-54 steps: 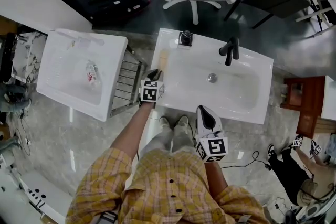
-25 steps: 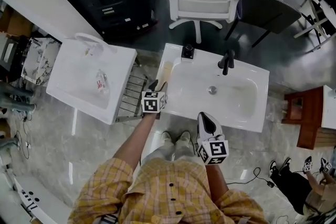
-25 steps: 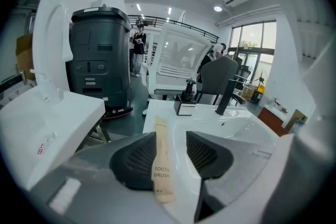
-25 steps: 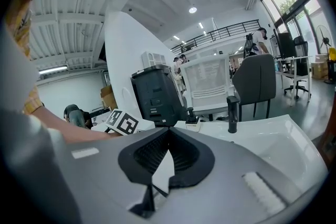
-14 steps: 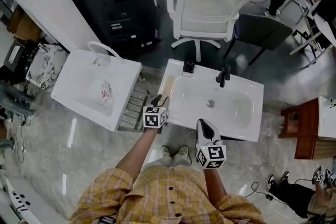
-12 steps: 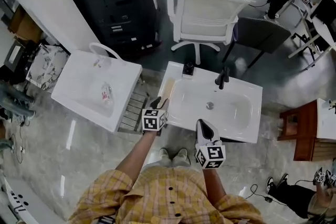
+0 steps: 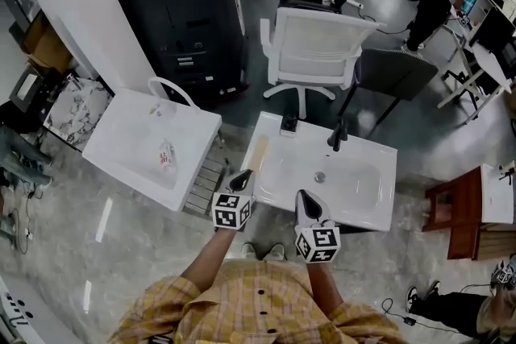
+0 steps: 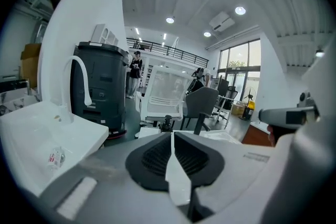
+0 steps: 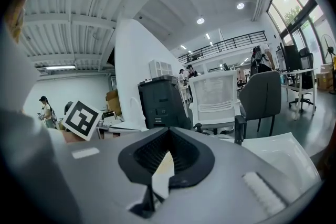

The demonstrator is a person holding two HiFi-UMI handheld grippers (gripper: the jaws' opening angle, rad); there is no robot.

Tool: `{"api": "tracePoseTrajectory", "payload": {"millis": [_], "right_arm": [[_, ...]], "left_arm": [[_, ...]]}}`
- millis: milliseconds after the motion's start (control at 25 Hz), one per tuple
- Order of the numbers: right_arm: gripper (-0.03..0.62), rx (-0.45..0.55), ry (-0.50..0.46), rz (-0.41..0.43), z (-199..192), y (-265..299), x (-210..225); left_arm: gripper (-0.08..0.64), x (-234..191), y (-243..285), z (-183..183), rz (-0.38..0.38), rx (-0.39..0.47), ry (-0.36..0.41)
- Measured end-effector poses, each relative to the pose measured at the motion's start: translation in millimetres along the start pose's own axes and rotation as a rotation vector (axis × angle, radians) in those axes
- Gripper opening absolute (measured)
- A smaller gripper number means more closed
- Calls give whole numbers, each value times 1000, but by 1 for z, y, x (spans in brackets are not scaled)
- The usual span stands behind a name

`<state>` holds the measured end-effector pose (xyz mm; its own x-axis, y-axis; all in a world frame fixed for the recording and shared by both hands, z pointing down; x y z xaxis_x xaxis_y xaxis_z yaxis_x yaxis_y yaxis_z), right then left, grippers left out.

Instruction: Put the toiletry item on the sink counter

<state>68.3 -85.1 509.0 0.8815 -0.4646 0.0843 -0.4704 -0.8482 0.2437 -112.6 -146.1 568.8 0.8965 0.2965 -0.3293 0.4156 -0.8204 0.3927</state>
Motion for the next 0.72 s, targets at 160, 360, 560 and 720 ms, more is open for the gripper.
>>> {"api": "tracePoseTrajectory", "payload": {"millis": [160, 360, 560, 720], "right_arm": [[-2, 19, -2, -2, 9, 0, -2], [-2, 35, -11, -2, 15, 2, -1], [-2, 58, -23, -8, 25, 4, 1], [-2, 75, -30, -13, 29, 7, 2]], "left_arm": [[0, 12, -16, 8, -23, 44, 25], [0, 22, -30, 17, -32, 96, 14], [0, 35, -39, 28, -40, 146, 37], [0, 40, -42, 35, -52, 172, 56]]}}
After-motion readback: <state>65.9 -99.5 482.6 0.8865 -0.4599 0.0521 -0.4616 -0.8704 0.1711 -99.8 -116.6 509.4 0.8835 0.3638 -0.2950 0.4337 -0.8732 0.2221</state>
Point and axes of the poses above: the fingertips, and each gripper's own axes: y forward along the fingers, x to its right, z out of its top, the point moved 4 cm from there along -y, backward along the fingers, and after that the axes turned 7 degrees about -y, right-handed, at the moved point
